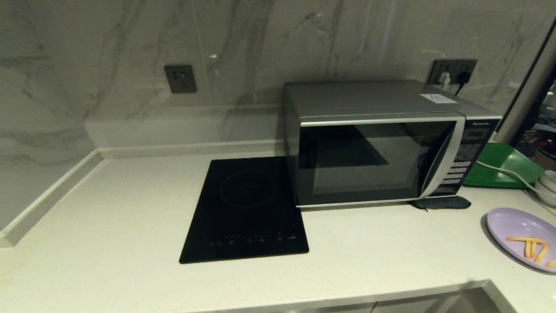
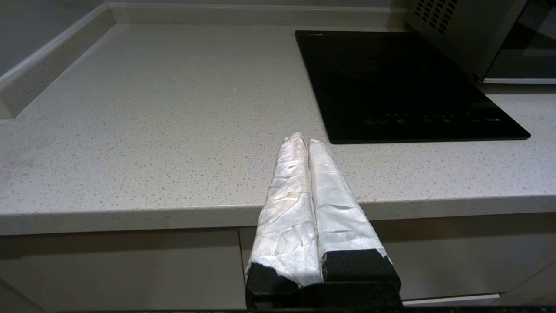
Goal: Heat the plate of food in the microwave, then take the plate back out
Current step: Open the microwave oven
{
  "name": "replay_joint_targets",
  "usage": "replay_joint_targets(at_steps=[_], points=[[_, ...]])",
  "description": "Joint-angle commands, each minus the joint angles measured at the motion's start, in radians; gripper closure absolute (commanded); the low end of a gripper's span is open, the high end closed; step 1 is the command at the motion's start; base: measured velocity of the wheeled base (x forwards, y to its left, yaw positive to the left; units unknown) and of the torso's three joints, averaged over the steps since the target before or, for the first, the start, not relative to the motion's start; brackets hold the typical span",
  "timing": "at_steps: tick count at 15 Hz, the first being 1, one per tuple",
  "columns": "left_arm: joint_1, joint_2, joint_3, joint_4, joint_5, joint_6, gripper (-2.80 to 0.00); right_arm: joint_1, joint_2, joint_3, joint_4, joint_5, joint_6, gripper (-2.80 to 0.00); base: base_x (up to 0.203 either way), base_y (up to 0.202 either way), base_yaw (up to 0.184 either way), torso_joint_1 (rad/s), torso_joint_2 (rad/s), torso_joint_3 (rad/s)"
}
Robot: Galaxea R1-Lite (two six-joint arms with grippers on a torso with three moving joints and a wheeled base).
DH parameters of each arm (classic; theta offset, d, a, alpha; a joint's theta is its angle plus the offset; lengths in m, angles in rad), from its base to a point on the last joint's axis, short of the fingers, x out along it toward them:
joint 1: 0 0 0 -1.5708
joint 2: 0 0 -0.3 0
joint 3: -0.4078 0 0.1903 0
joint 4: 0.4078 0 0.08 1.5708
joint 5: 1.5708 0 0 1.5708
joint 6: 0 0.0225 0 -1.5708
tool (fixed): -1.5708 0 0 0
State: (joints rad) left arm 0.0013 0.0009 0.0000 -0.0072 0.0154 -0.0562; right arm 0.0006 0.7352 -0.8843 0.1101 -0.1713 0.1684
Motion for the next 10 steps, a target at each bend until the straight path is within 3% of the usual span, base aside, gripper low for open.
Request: replay_joint_targets(at_steps=[1,4,7,10], points=[[0.000,0.001,0.000,0.000,0.000,-0.001,0.00,0.091,0.060,0.004,0.017,0.027,0.003,0.00,0.000,0.000,0.000,0.000,0.00,0.000],[0.000,0.001,0.000,0.000,0.000,-0.001,0.00,0.163,0.059,-0.014,0.209,0.142,0.012,0.00,0.000,0.000,0.000,0.000,0.00,0.000],[0.000,0.001,0.000,0.000,0.000,-0.001,0.00,0.166,0.101,-0.042,0.390,0.219,0.158,0.00,0.000,0.000,0.000,0.000,0.00,0.000],[0.000,0.001,0.000,0.000,0.002,-0.001,0.00,0.166,0.152,-0.049,0.422,0.227,0.226,0.00,0.000,0.000,0.000,0.000,0.00,0.000]])
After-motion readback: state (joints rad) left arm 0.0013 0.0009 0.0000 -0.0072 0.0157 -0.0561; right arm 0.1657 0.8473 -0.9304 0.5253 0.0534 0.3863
